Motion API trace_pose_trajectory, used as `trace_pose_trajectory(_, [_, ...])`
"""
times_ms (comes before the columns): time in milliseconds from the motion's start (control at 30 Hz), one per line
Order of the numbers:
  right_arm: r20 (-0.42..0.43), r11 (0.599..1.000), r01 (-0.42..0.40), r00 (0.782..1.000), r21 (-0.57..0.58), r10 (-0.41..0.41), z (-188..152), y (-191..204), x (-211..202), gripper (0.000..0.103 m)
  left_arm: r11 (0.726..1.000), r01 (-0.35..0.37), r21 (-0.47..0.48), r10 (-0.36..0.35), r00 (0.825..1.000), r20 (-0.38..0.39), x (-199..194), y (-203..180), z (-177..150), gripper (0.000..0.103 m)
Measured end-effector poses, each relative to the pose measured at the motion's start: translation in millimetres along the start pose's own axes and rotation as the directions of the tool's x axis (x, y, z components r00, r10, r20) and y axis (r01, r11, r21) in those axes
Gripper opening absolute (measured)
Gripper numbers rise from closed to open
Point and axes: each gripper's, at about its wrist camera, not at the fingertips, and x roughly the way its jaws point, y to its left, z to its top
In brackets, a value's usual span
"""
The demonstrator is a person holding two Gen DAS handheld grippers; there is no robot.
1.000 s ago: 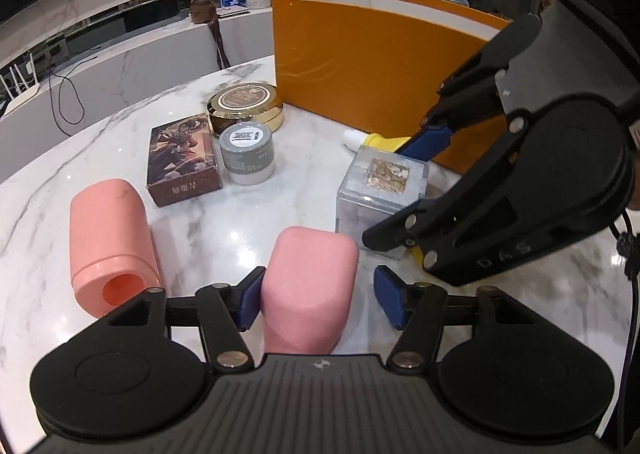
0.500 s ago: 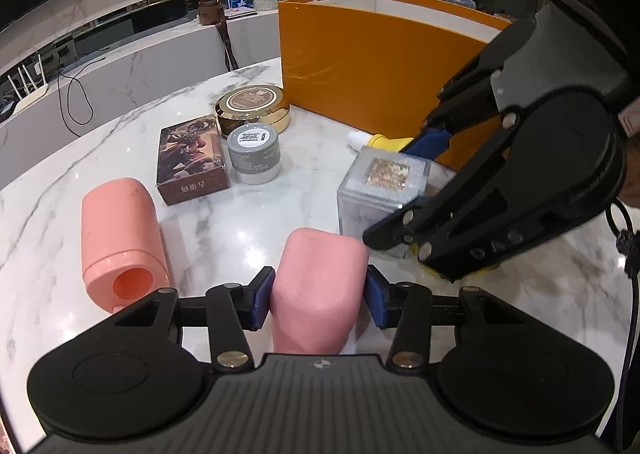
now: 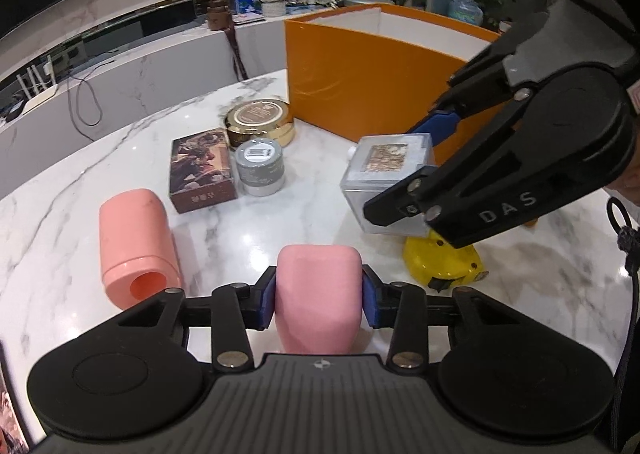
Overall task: Organize rigid objects
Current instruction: 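Grasp the pink pump bottle with the left tool while the right tool grasps the clear cube box, then carry the pump bottle and clear cube box into the orange box and release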
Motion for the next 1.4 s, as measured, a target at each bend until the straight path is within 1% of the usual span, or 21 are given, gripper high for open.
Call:
trace_pose_trajectory(100, [0.013,1.0,-0.001,1.0,0.003,0.001,0,-1,-5,0.047,1.0,-0.006,-0.009,0.006,1.0,0.005,-4,0,1,0.047])
trace_pose_trajectory(433, [0.068,1.0,0.0,0.998,0.014,-0.001,3,-5,-25,0.047,0.999,-0.038,0.016,0.037,0.999,0.027,-22,-3,14,0.047])
trace_pose_trajectory(633, [0.14,1.0,0.0,0.99,0.025,-0.003,6,-9,-43,0.046,0.998,-0.055,0.041,0.052,0.996,0.069,-39,-6,35,0.047])
trace_pose_trajectory(833, [0.215,0.998,0.019,0.976,0.056,-0.03,8,-18,-63,0.046,0.995,-0.069,0.065,0.061,0.992,0.113,-54,-8,60,0.047])
trace_pose_trajectory(967, [0.247,0.996,0.03,0.968,0.086,-0.051,8,-27,-74,0.046,0.994,-0.072,0.078,0.06,0.988,0.143,-62,-13,81,0.047])
trace_pose_trajectory(1233, [0.33,0.983,0.04,0.939,0.177,-0.098,5,-56,-103,0.046,0.991,-0.069,0.117,0.043,0.977,0.211,-70,-36,120,0.047])
trace_pose_trajectory(1400, [0.348,0.973,0.069,0.926,0.221,-0.145,0,-73,-115,0.046,0.987,-0.058,0.153,0.023,0.974,0.226,-68,-51,142,0.047])
